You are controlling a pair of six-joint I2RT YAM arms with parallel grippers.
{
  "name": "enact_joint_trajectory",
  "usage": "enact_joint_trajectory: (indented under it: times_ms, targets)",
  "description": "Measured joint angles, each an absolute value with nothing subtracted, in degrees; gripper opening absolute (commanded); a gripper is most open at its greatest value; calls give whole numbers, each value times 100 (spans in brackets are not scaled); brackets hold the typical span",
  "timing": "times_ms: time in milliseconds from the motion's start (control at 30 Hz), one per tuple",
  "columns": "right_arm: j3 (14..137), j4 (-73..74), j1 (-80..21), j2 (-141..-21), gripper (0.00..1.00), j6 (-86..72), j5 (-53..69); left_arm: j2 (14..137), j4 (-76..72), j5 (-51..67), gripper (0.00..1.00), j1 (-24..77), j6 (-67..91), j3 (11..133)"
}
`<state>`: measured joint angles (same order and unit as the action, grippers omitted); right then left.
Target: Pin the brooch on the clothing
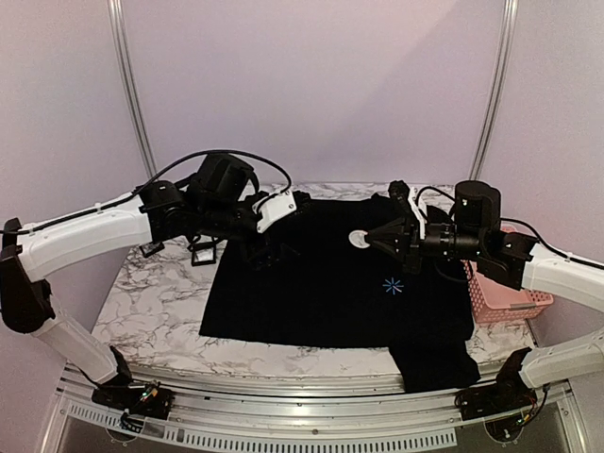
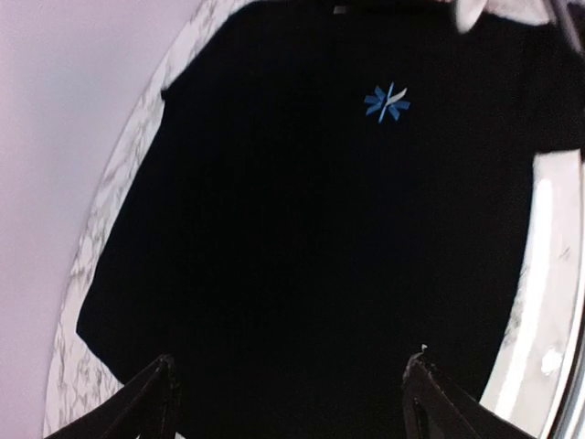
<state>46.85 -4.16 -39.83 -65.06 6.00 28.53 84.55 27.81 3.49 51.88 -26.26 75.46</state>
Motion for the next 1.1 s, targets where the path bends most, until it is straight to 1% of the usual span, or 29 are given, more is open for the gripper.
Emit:
enact_joint_trajectory:
  times_ms: [100, 300, 500, 633, 733, 933, 1100]
  targets:
    - [4545, -272, -3833, -6475, 0, 537, 2440, 9072, 3299, -139, 81, 4742, -2869, 7371]
    - [4543, -261, -3367, -6519, 0, 346, 1715, 9773, 3813, -884, 75, 4388, -3446, 6554]
    - [4541, -285, -3205, -6934, 0, 148, 1358, 10254, 3682, -1153, 73, 4040, -3586, 6508]
    - [4475, -301, -3188, -7052, 0, 30, 1264, 10138, 3422, -1166, 71, 3986, -3651, 6267]
    - [4307, -327, -3155, -7061, 0, -84, 1201, 9867, 3120, -1155, 72, 3940, -3726, 5867]
    - [4021, -416, -3138, -7061, 0, -161, 1083, 9076, 2724, -1278, 72, 3485, -4204, 4906]
    - [4021, -567, -3138, -7135, 0, -257, 987, 8761, 2563, -1393, 72, 3205, -4510, 4536]
